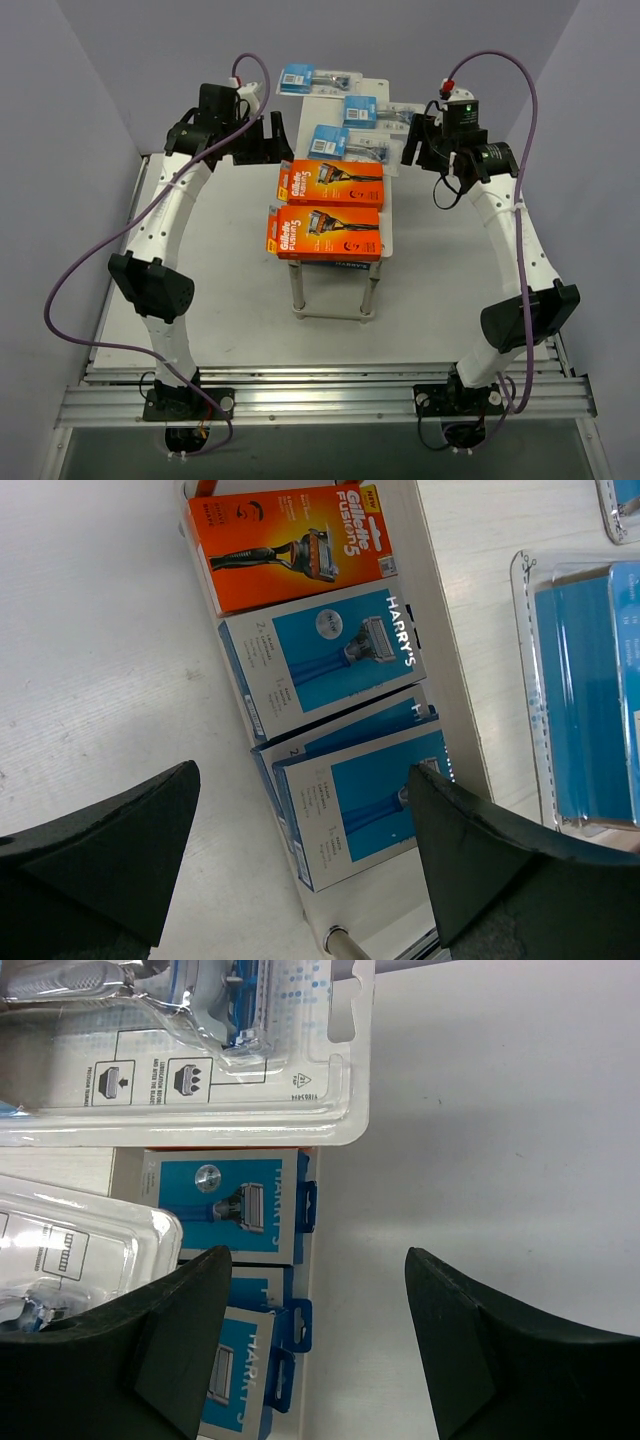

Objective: Place and organize the shaving razors onto the shelf

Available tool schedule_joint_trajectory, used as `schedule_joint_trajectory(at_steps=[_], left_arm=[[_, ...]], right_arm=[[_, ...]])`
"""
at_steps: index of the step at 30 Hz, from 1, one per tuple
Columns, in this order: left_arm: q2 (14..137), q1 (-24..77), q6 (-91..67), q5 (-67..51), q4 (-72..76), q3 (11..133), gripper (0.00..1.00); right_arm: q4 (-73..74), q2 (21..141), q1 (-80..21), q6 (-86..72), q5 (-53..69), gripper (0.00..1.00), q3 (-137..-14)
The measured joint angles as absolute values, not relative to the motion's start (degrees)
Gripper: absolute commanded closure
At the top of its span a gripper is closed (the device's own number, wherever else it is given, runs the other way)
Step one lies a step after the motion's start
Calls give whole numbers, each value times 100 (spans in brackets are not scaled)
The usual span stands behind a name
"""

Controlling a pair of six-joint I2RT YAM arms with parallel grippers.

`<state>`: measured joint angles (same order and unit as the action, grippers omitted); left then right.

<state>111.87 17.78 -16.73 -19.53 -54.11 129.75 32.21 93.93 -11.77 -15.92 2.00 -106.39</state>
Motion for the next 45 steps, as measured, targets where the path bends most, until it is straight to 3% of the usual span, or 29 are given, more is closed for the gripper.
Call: schedule_joint_trajectory(at_steps=[33, 45], left_arm=[[11170, 1870, -1562, -1931, -5378, 12951, 6], [10298, 1177, -1608, -2147, -5113, 11688, 6]], right_arm=[[3009, 9813, -1391, -1769, 134, 34, -10989], [2727, 9037, -908, -1702, 202, 34, -9874]])
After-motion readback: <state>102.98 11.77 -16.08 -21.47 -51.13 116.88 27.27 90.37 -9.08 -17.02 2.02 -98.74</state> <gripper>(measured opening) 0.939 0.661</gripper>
